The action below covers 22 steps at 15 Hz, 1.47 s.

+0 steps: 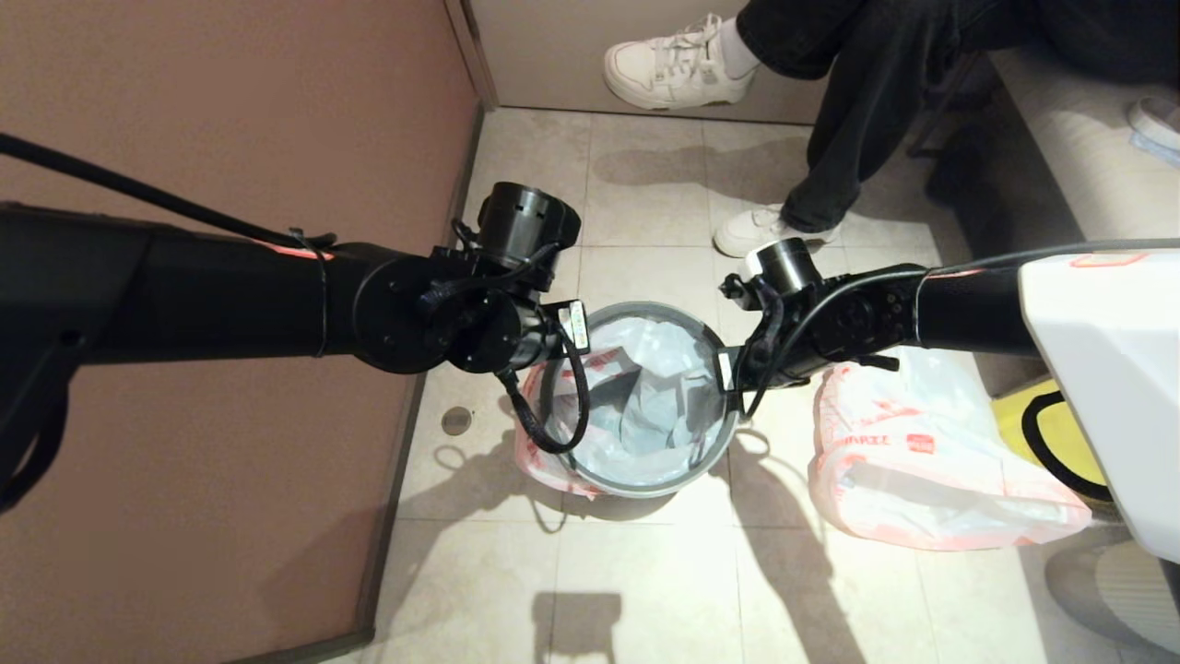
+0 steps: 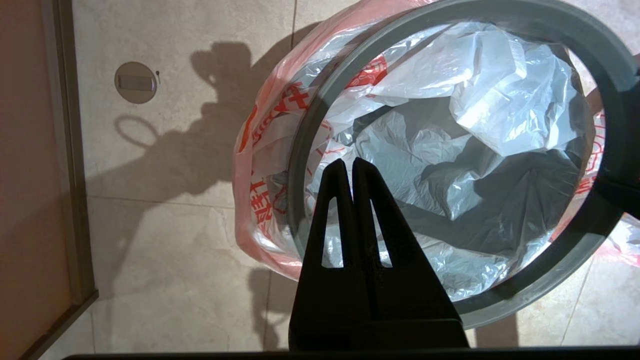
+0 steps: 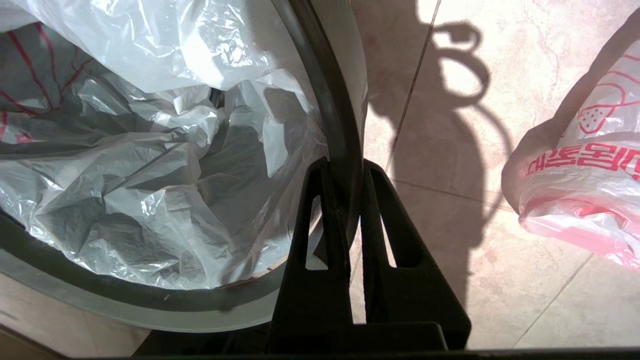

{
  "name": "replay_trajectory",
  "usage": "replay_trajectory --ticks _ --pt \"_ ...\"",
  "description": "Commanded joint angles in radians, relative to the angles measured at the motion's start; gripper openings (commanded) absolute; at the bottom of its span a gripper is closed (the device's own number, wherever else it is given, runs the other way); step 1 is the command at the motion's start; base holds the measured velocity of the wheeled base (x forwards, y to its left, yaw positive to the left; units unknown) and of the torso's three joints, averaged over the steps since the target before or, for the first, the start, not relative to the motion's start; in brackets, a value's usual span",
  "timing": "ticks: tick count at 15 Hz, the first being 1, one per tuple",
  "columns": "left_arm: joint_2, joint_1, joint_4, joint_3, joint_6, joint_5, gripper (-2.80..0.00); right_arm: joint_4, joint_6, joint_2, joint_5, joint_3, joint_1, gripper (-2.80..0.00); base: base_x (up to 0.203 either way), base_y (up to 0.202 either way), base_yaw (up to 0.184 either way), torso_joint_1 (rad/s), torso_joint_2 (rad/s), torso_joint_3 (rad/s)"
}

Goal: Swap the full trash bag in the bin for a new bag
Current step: Place the trash can ring on the trash can

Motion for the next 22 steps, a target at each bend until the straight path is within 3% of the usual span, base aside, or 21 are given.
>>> replay_trajectory --ticks 1,22 --pt "-0.002 0.000 0.001 0.001 -0.002 0.003 -2.80 0.010 0.001 -0.019 -0.001 0.003 -0.001 -2.80 0.000 0.000 0.000 0.000 0.00 0.000" --pt "0.004 -0.005 -0.001 -0.002 -0.001 0.003 -2.80 0.005 0.004 0.027 -0.004 -0.002 0.038 -2.80 0.000 0.000 0.000 0.000 0.00 0.000"
